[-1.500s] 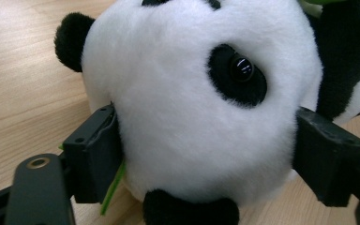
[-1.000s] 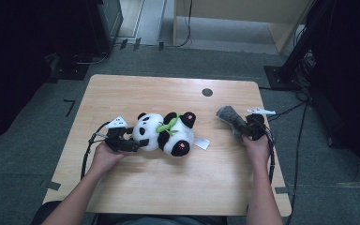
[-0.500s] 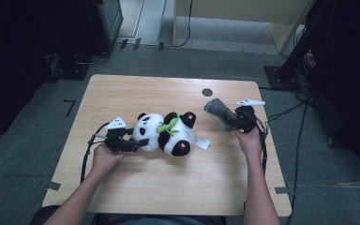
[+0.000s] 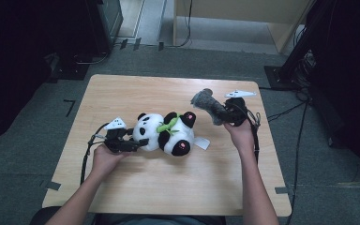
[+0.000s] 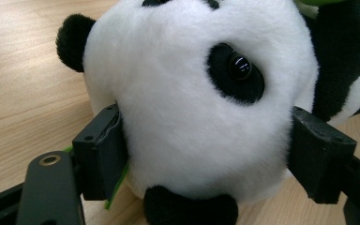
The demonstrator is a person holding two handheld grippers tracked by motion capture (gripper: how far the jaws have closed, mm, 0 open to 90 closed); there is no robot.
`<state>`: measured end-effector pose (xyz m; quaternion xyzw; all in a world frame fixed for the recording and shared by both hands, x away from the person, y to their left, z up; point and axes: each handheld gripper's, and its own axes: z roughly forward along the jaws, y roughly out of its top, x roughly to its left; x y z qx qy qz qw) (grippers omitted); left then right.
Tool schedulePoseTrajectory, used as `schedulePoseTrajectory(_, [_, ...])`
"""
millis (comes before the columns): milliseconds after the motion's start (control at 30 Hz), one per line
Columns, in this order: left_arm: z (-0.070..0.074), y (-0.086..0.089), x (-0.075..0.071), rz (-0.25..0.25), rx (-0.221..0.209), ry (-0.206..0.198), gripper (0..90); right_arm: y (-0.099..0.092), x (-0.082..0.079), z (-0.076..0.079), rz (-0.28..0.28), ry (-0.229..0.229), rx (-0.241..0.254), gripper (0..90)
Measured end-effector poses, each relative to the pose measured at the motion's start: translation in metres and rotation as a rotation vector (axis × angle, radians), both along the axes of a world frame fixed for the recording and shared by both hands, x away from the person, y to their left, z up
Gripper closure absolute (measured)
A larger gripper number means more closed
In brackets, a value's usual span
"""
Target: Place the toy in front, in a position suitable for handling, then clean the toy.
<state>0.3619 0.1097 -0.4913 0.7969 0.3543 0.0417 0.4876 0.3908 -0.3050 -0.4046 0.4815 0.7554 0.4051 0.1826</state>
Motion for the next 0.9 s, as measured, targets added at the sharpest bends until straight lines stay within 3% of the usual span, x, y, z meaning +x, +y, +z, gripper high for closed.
schedulePoseTrajectory(300, [0.004,-0.003,0.0,0.002,0.019,0.02,23.2,0.024,0.008,0.018,0.053,0.008,0.007,73.3])
schedulePoseTrajectory(600, [0.006,-0.007,-0.001,0.001,0.025,0.032,23.8,0.068,0.015,0.038,0.136,0.004,0.007,73.3])
schedulePoseTrajectory(900, [0.006,-0.008,0.001,-0.004,0.029,0.029,23.7,0.098,0.012,0.035,0.199,0.018,-0.003,73.1])
